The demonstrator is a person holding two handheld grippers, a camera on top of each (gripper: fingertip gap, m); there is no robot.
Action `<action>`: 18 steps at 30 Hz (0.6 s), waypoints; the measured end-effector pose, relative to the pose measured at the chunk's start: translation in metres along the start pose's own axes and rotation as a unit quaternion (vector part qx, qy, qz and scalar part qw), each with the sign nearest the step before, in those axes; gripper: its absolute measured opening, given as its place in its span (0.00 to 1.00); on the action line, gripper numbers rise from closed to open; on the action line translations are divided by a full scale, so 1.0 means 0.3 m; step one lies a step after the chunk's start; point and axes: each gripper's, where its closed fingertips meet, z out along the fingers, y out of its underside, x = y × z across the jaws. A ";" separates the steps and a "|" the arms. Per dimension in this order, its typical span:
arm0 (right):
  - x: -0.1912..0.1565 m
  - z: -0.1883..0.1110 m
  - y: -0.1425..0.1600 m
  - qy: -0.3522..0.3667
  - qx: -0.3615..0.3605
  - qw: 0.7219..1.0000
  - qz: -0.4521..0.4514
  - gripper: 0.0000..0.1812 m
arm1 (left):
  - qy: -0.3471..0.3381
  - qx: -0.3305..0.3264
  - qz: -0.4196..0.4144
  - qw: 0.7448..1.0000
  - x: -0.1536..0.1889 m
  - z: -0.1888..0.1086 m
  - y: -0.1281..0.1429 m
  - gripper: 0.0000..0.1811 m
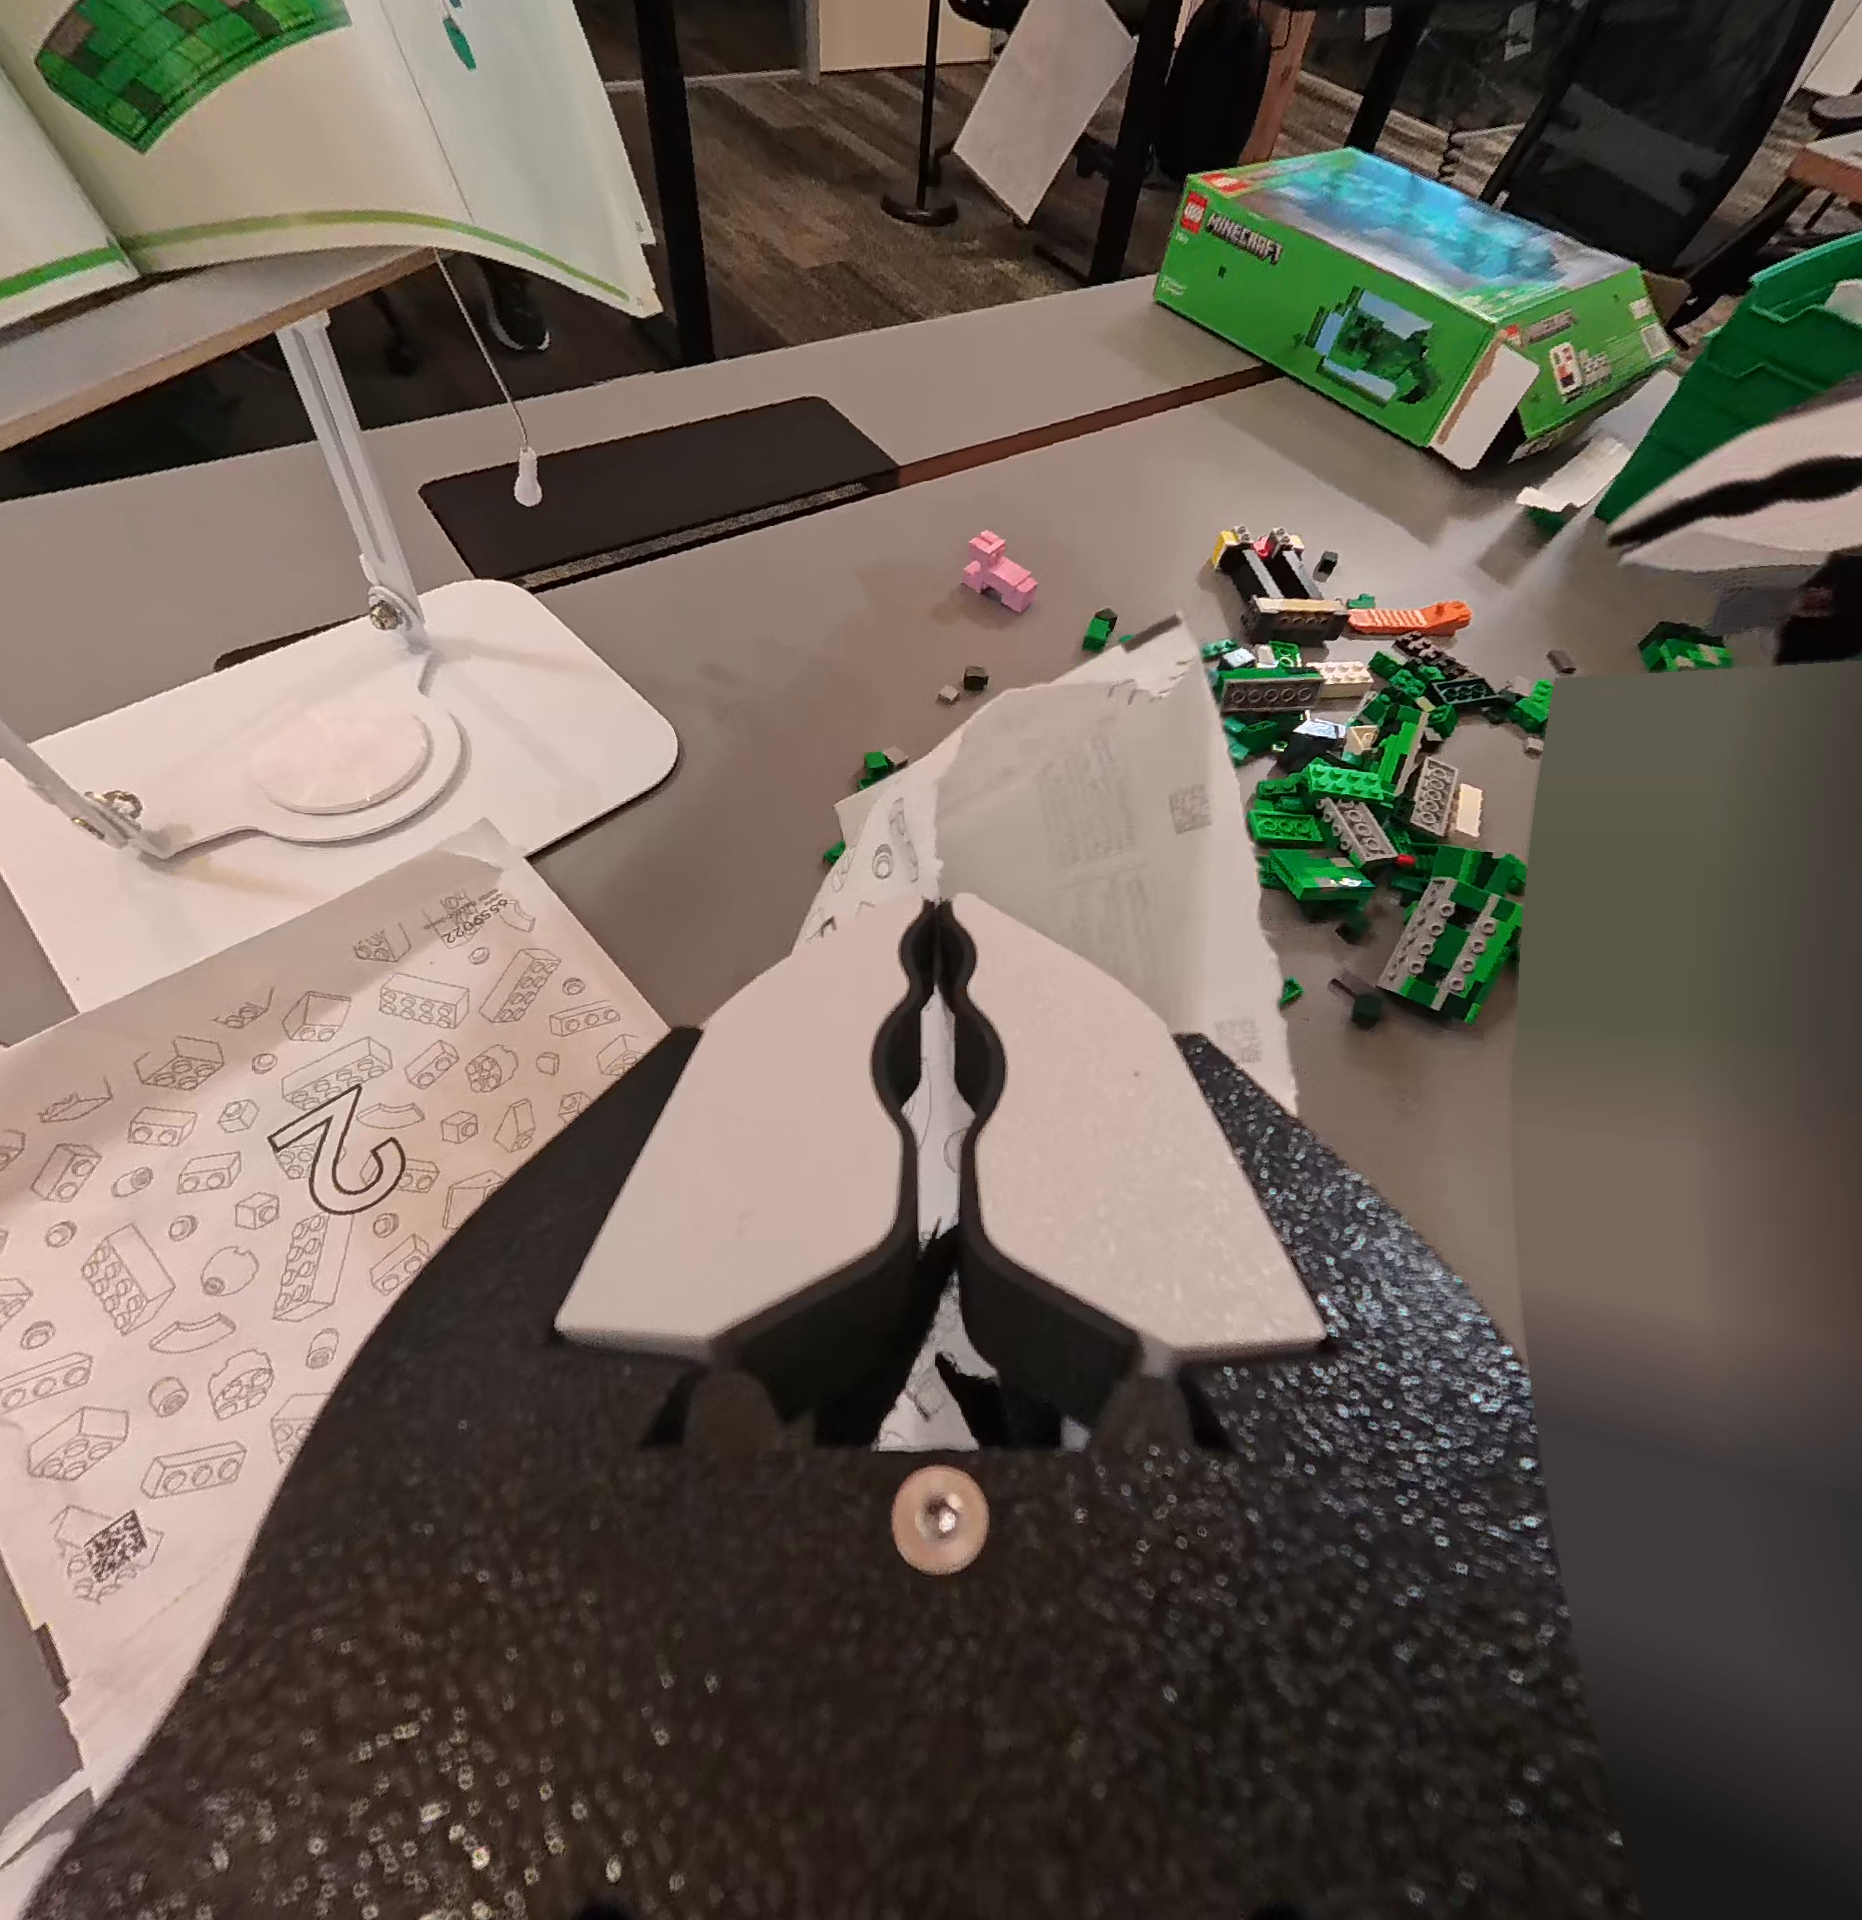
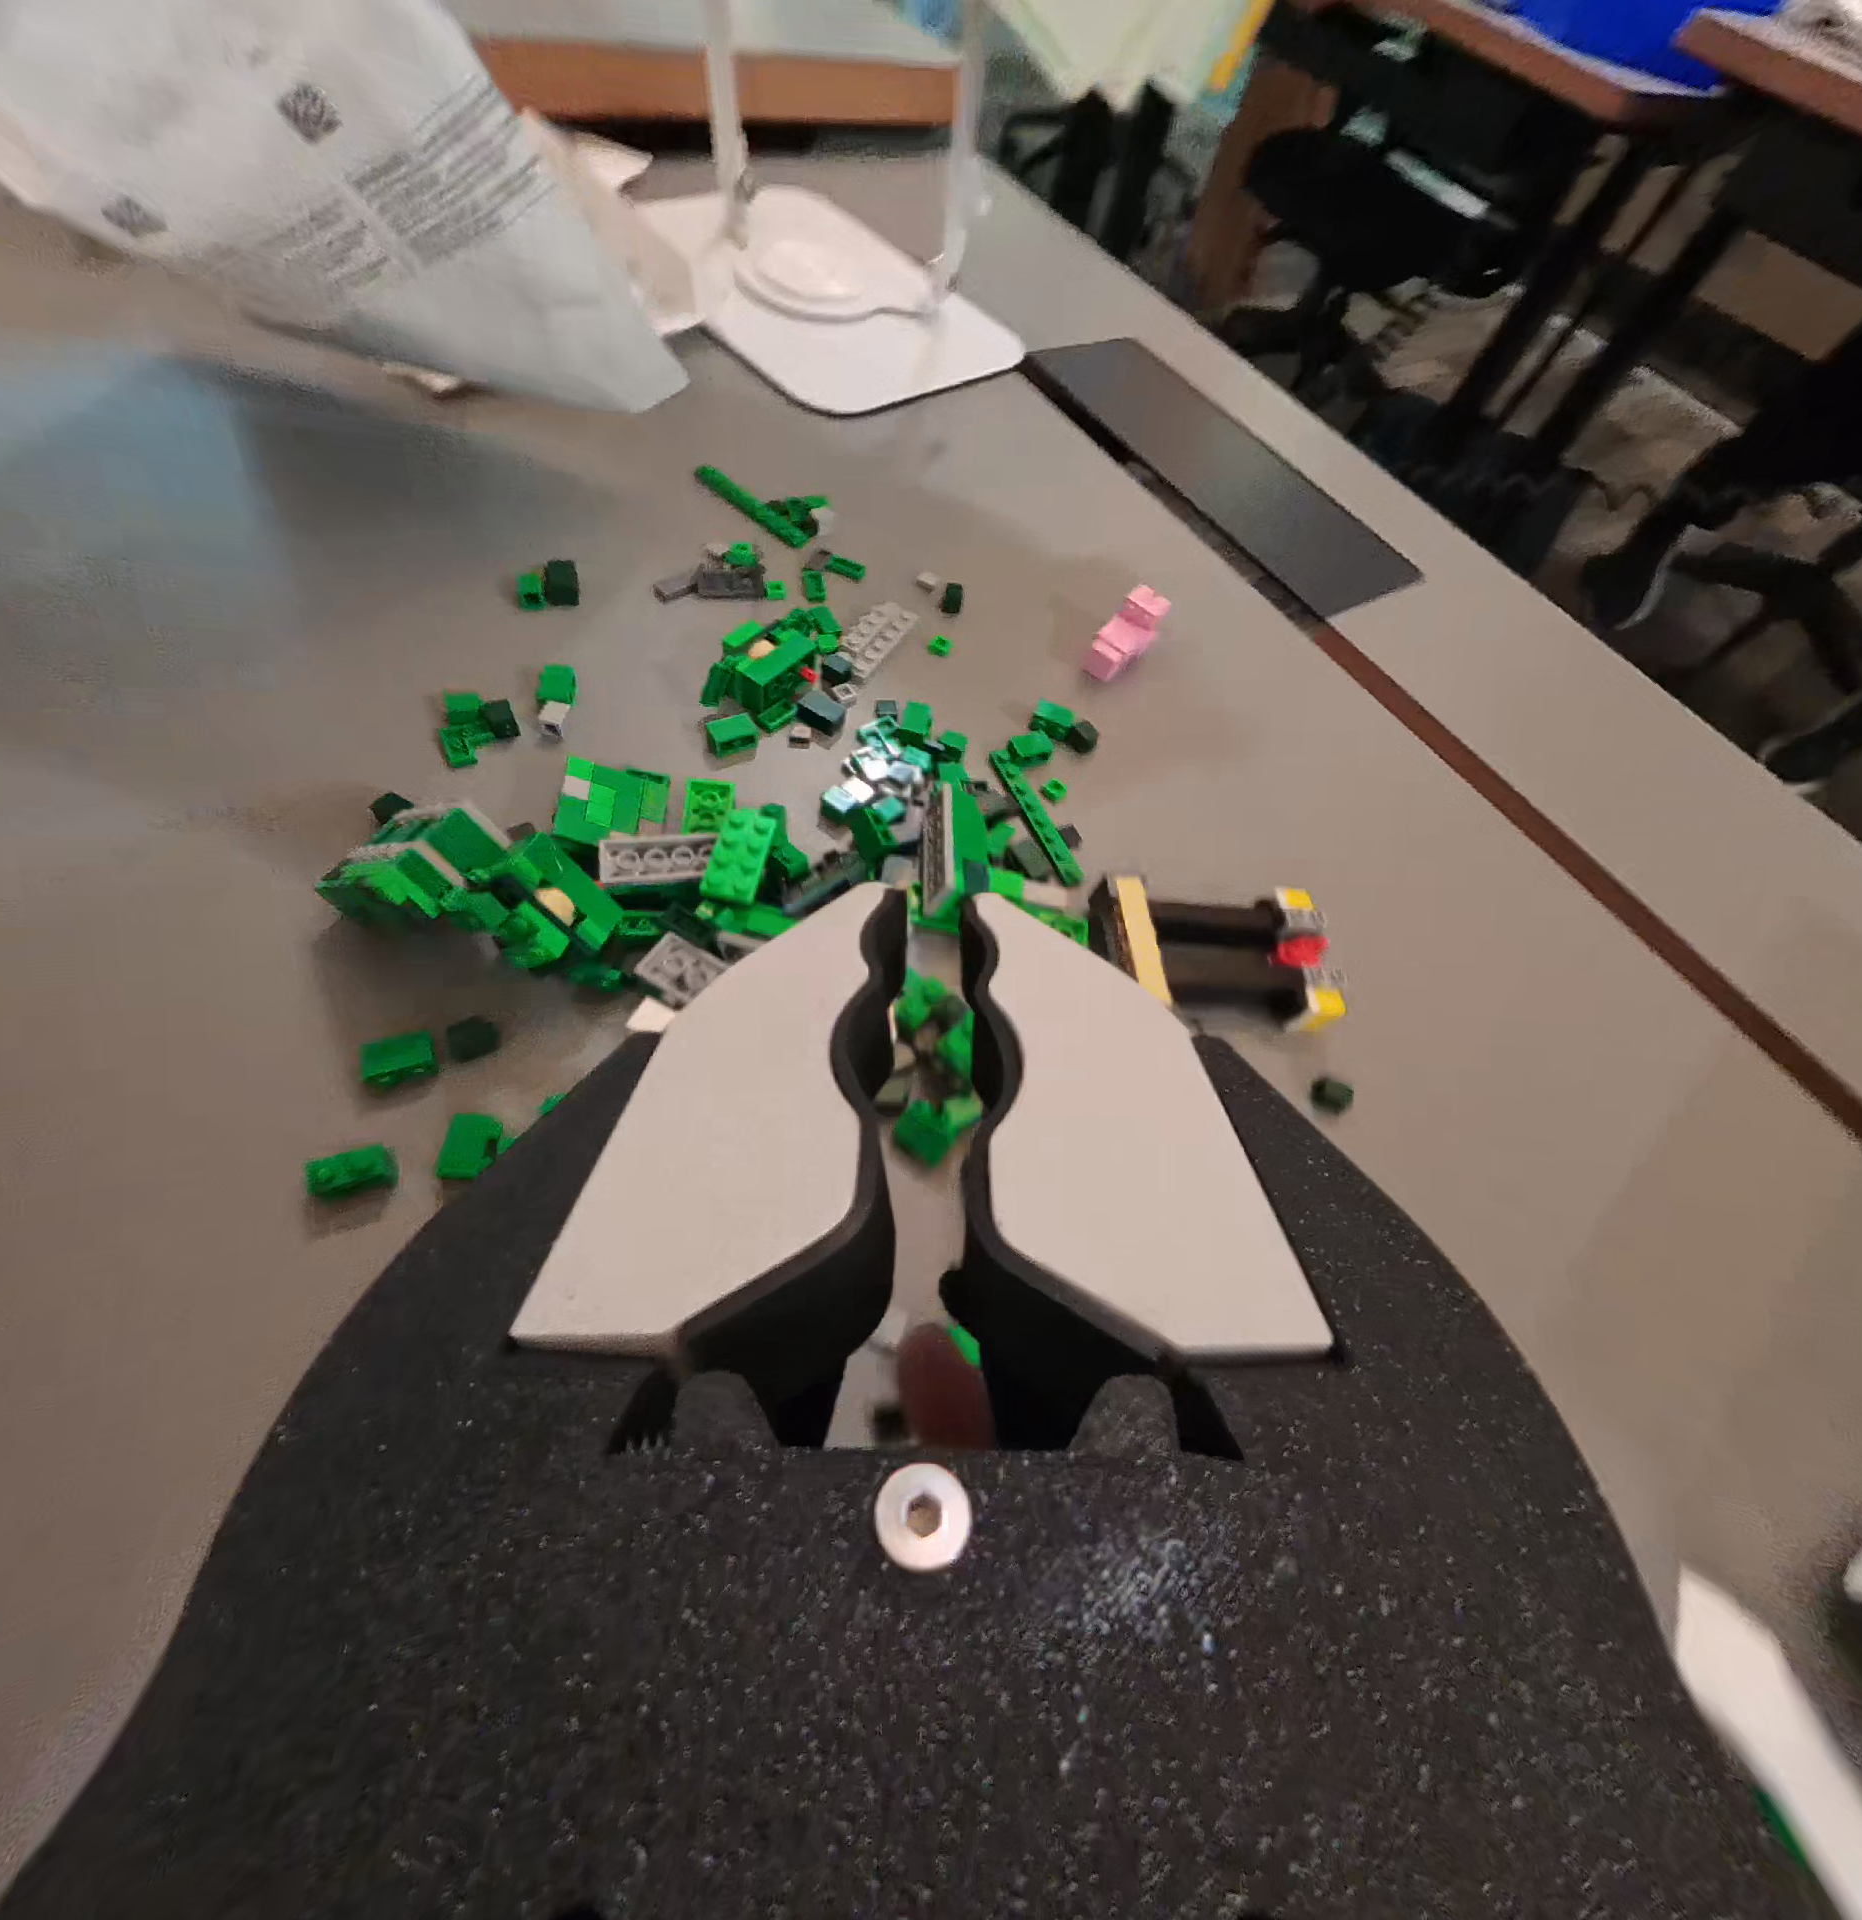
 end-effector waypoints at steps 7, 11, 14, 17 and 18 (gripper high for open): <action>-0.008 0.213 -0.161 -0.068 -0.077 0.988 -0.114 0.07 | -0.008 0.000 -0.001 1.000 -0.010 -0.003 0.003 0.00; -0.060 0.294 -0.304 -0.107 -0.045 0.986 -0.124 0.07 | -0.017 -0.004 -0.001 1.000 -0.014 -0.008 0.007 0.00; -0.112 0.346 -0.354 -0.133 -0.026 0.982 -0.133 0.07 | -0.030 -0.011 0.008 0.999 -0.007 -0.008 0.005 0.00; -0.138 0.389 -0.327 -0.145 -0.059 0.976 -0.153 0.07 | -0.046 -0.017 0.022 0.999 -0.011 -0.005 0.004 0.00; -0.145 0.399 -0.314 -0.148 -0.068 0.974 -0.158 0.07 | -0.049 -0.016 0.021 0.998 -0.014 -0.004 0.004 0.00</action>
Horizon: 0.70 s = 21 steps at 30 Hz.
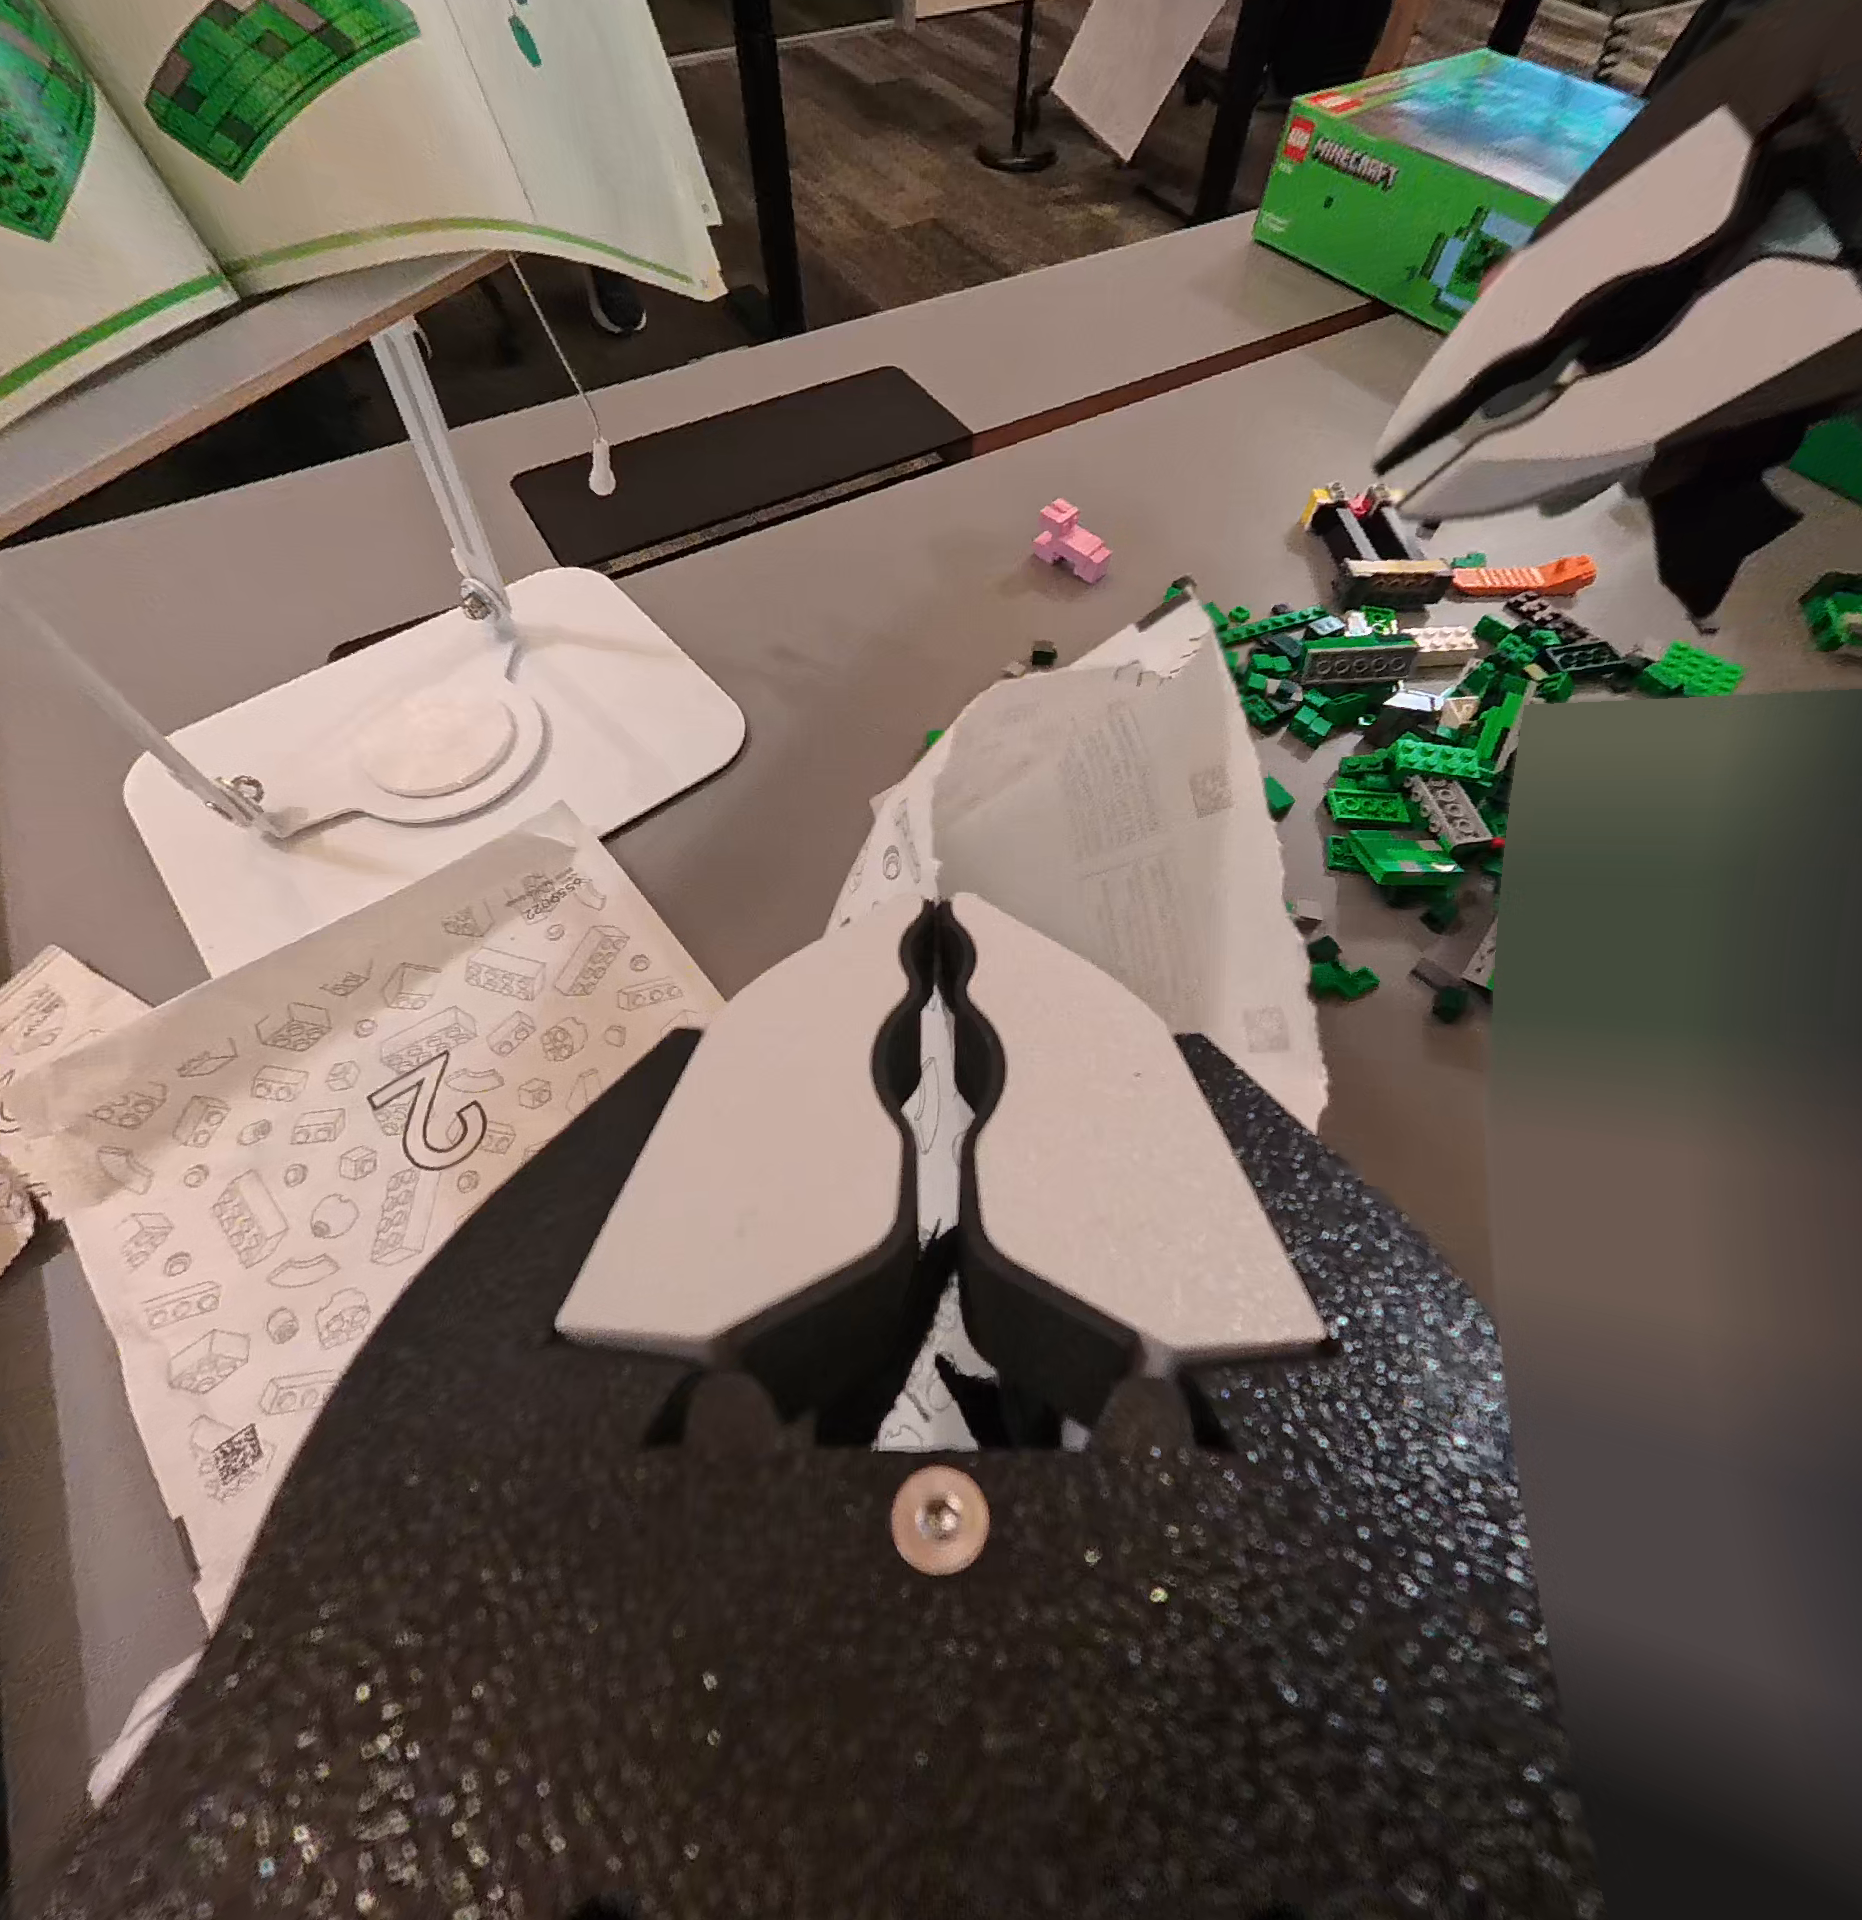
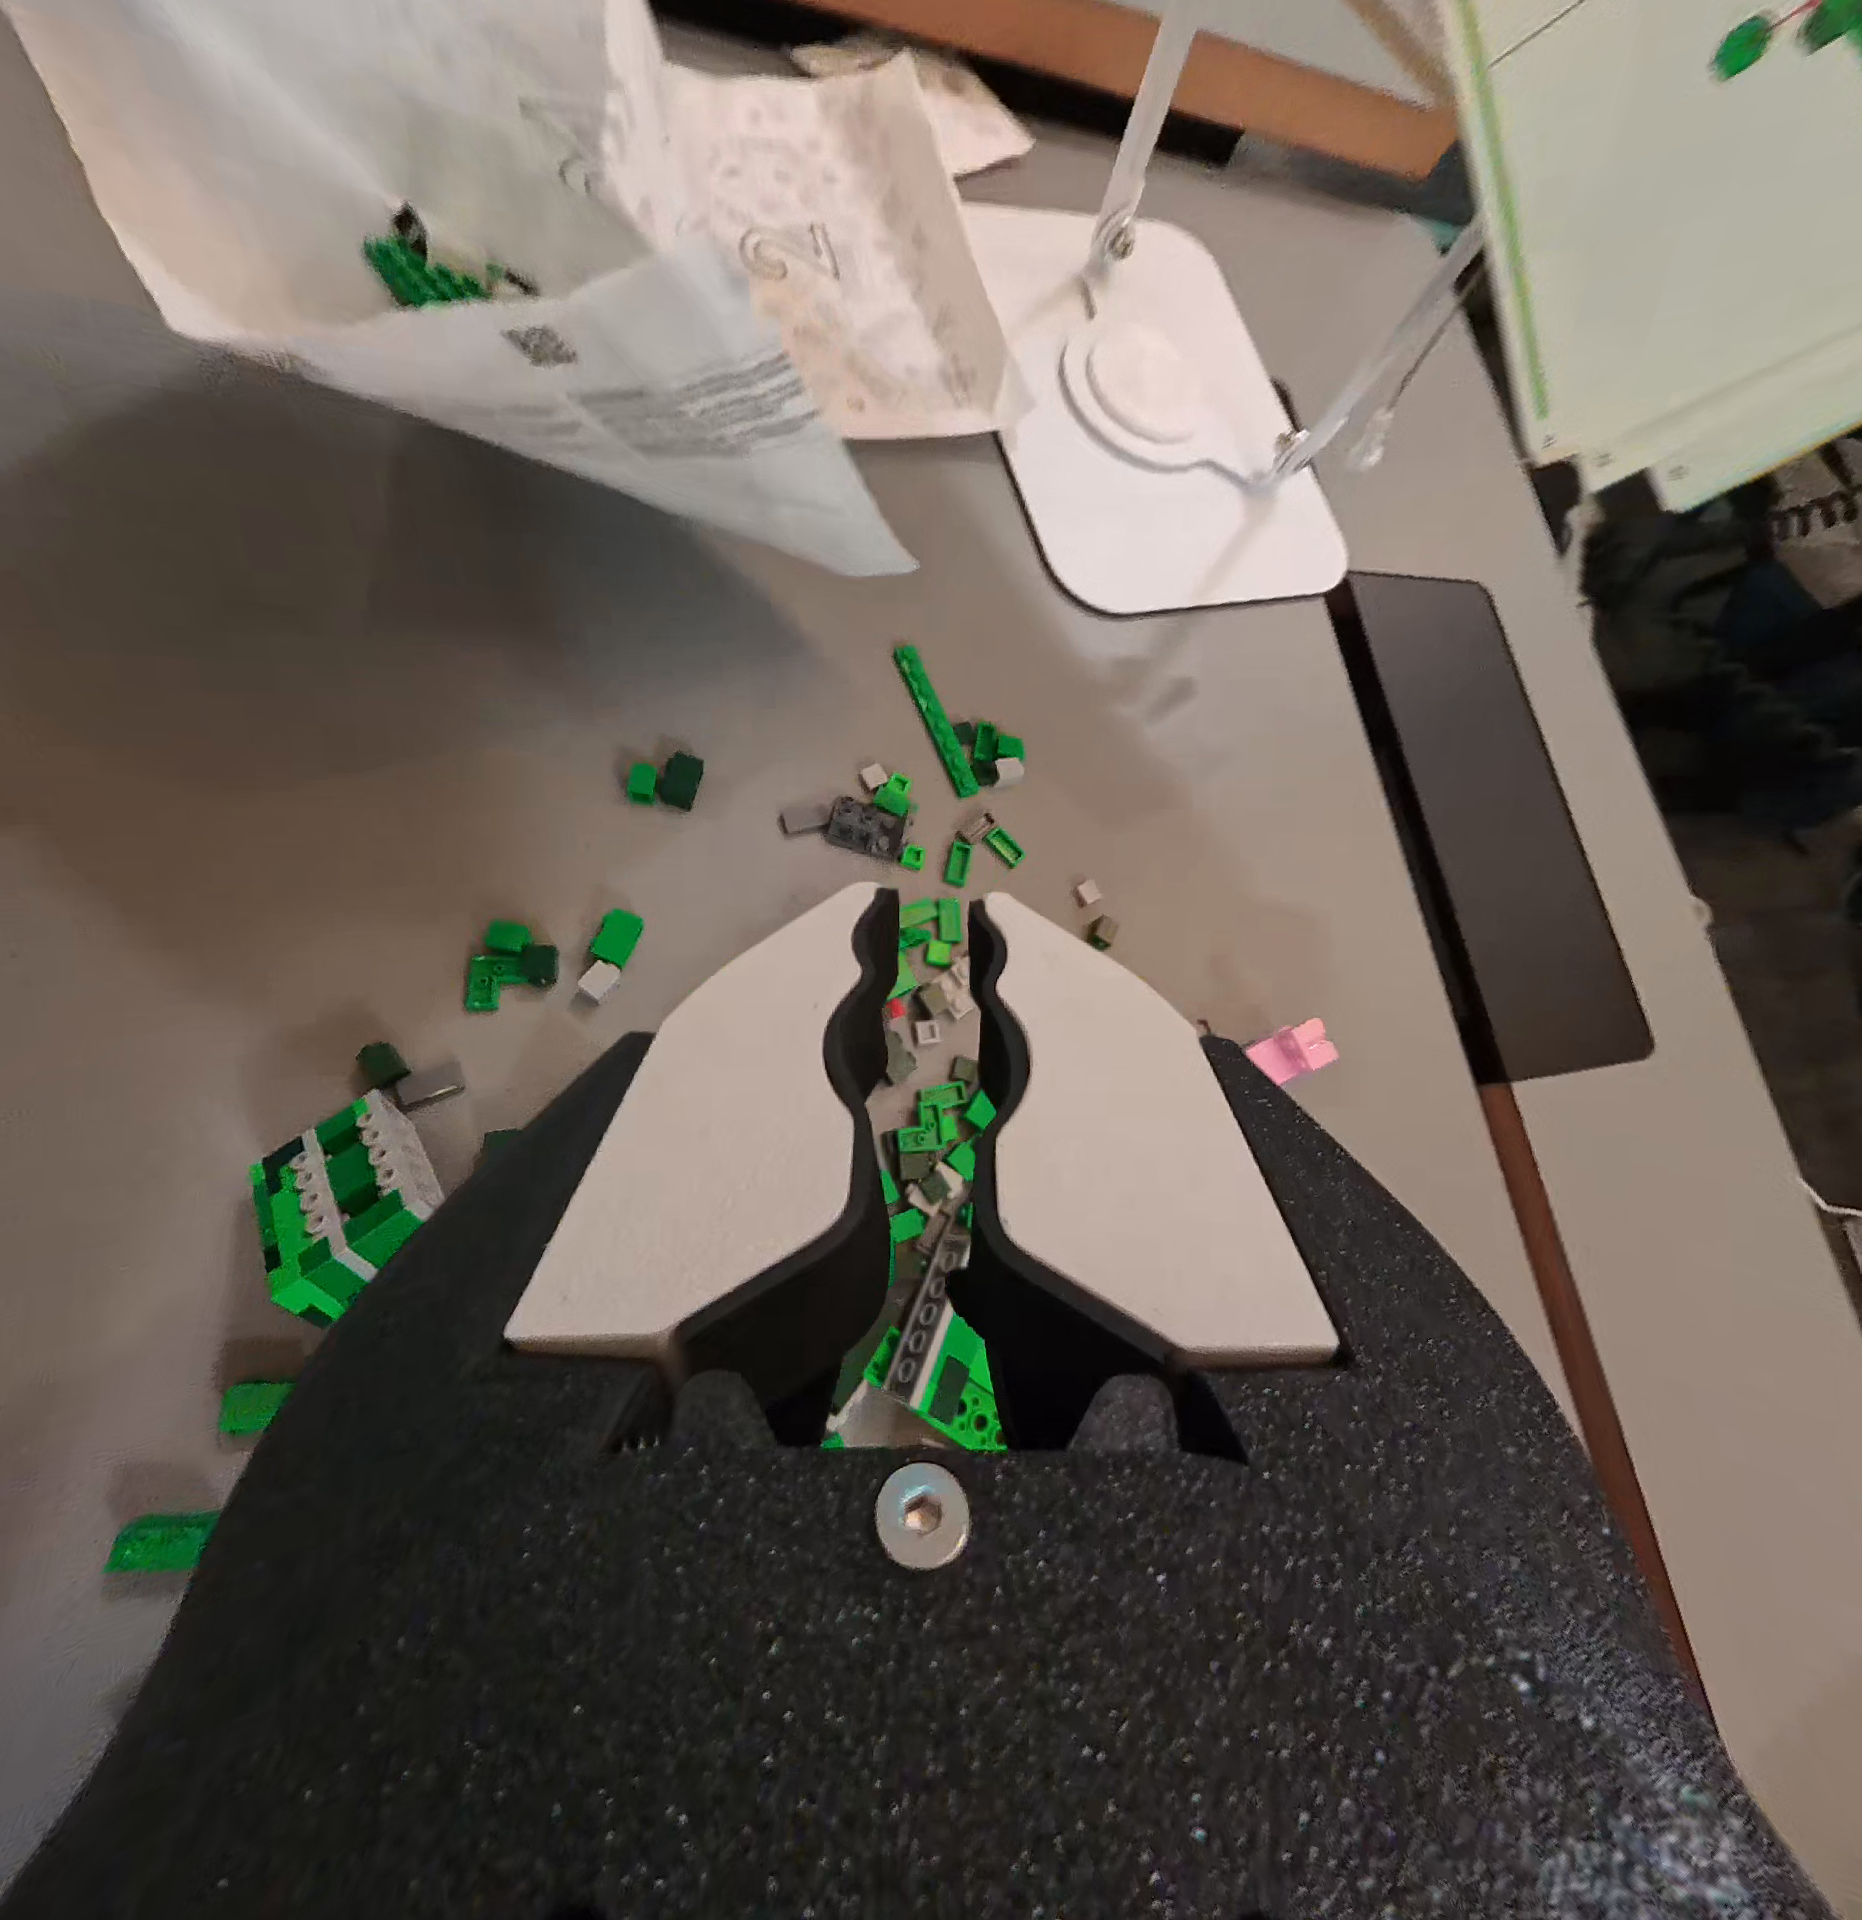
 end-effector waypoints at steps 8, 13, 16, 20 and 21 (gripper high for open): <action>-0.043 0.075 0.041 -0.044 -0.029 0.999 -0.003 0.07 | 0.005 -0.002 -0.009 1.000 -0.013 0.020 0.011 0.00; -0.073 0.101 0.074 -0.071 -0.056 0.996 0.001 0.06 | 0.005 -0.009 -0.007 1.000 -0.011 0.042 0.019 0.00; -0.085 0.115 0.110 -0.080 -0.087 0.993 -0.002 0.06 | 0.005 -0.013 -0.007 1.000 -0.009 0.054 0.022 0.00; -0.063 0.119 0.164 -0.065 -0.126 0.990 0.001 0.06 | 0.002 -0.015 -0.004 1.000 -0.007 0.057 0.023 0.00; -0.059 0.118 0.171 -0.063 -0.129 0.990 0.003 0.06 | 0.002 -0.014 -0.004 1.000 -0.008 0.057 0.022 0.00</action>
